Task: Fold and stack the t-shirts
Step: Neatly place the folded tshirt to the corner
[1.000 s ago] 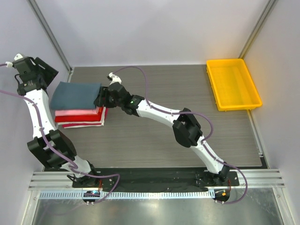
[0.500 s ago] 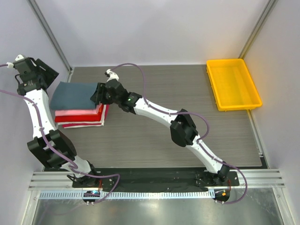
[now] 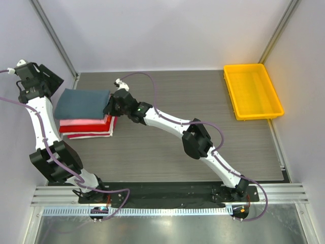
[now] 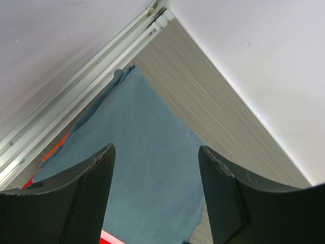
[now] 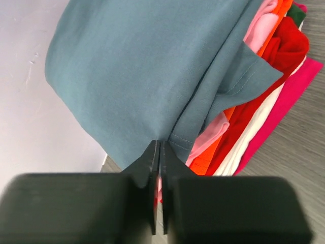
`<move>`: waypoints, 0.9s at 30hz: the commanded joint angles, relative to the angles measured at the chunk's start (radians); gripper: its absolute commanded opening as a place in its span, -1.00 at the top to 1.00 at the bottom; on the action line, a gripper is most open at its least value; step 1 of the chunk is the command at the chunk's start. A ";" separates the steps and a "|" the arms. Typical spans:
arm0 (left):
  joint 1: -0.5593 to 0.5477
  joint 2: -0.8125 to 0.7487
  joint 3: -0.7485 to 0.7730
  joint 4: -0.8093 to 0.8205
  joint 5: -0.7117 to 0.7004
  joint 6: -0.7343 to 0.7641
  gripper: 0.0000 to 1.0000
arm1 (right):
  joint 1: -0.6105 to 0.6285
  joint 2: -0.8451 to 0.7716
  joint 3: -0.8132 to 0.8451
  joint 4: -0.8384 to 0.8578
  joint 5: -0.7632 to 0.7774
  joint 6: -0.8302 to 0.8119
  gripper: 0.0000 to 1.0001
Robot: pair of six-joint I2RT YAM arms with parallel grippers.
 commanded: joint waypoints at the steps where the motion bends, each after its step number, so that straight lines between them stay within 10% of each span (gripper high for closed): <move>1: 0.007 0.001 0.043 0.004 -0.004 0.023 -0.35 | 0.002 -0.011 0.041 0.029 -0.004 0.014 0.97; 15: 0.009 -0.009 0.023 -0.002 0.003 0.016 -0.33 | 0.031 -0.234 -0.304 0.185 0.006 -0.004 0.98; 23: 0.007 0.001 -0.017 0.016 0.079 -0.029 -0.33 | 0.028 -0.237 -0.253 0.184 -0.004 -0.029 0.65; 27: 0.009 -0.012 -0.061 0.033 0.093 -0.070 -0.31 | 0.025 -0.214 -0.169 0.184 -0.048 -0.023 0.86</move>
